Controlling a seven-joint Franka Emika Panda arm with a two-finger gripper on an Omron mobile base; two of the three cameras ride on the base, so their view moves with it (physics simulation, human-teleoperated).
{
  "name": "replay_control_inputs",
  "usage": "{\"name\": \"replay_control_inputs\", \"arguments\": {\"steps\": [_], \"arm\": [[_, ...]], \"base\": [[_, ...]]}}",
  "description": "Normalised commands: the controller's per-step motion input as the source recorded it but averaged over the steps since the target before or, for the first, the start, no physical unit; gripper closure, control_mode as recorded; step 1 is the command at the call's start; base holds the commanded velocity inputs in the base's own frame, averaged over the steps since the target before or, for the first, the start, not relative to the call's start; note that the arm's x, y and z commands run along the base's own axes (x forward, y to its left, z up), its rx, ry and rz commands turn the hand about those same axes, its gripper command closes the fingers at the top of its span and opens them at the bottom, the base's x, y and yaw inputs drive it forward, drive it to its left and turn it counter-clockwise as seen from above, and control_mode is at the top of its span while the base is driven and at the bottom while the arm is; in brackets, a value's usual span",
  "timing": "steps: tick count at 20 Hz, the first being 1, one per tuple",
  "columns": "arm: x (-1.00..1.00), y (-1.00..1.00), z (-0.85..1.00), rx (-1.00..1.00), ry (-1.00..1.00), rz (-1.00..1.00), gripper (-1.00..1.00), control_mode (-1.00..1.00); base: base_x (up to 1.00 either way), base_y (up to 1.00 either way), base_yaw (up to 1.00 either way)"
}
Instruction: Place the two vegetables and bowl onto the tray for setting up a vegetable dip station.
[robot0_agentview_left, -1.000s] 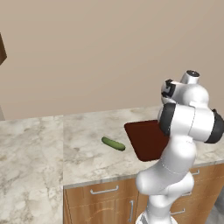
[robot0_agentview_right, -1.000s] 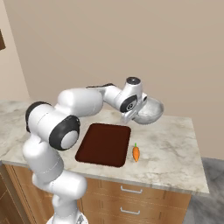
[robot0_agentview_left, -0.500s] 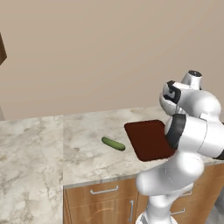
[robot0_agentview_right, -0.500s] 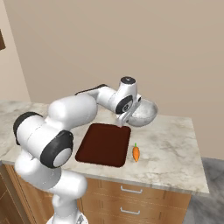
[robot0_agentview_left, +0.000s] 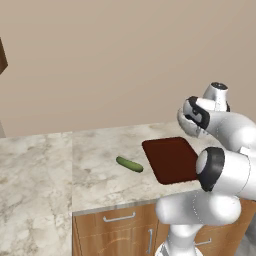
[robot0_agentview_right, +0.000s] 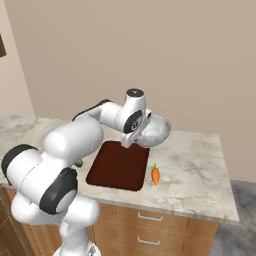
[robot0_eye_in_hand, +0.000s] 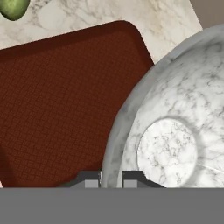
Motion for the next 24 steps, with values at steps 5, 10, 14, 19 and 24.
{"name": "replay_control_inputs", "arguments": {"steps": [5,10,14,19,24], "arm": [[-0.05,0.38,0.00,0.00,-0.07,0.00,1.00,-1.00],[0.04,0.35,0.00,0.00,-0.08,0.00,1.00,-1.00],[0.08,0.31,0.00,0.02,-0.01,0.00,1.00,-1.00],[0.05,0.28,0.00,0.02,0.00,0.00,1.00,-1.00],[0.14,0.21,0.00,0.00,0.01,0.00,1.00,-1.00]], "base": [[0.00,0.00,0.00],[0.00,0.00,0.00],[0.00,0.00,0.00],[0.00,0.00,0.00],[0.00,0.00,0.00]]}}
